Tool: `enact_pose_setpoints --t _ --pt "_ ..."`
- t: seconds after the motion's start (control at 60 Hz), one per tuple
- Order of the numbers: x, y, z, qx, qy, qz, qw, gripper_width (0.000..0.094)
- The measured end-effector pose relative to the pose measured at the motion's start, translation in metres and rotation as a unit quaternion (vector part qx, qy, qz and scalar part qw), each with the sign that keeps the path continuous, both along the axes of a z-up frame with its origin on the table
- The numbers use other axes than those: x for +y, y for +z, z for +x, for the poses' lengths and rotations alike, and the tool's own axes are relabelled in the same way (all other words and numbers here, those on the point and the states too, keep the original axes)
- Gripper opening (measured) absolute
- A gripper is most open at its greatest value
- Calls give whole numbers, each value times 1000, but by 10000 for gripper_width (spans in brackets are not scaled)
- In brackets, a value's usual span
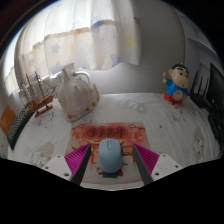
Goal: Arrange mouse
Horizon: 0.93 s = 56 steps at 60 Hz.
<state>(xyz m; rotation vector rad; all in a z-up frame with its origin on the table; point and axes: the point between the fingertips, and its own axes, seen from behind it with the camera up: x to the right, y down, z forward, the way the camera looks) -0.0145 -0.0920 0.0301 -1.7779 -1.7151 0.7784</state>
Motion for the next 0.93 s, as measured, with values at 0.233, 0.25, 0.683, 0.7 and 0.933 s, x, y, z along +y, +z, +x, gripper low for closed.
enact_pose_setpoints --t 0.233,0.25,0.683,0.7,0.933 --pt "4 97 91 -13 -2 9 1000 853" --pt "5 101 98 -15 -4 12 1000 851" --pt "-3 117 156 -27 -3 12 1000 852" --pt "-4 117 156 -27 -2 11 1000 851" --pt "-3 120 157 -22 -3 12 1000 853"
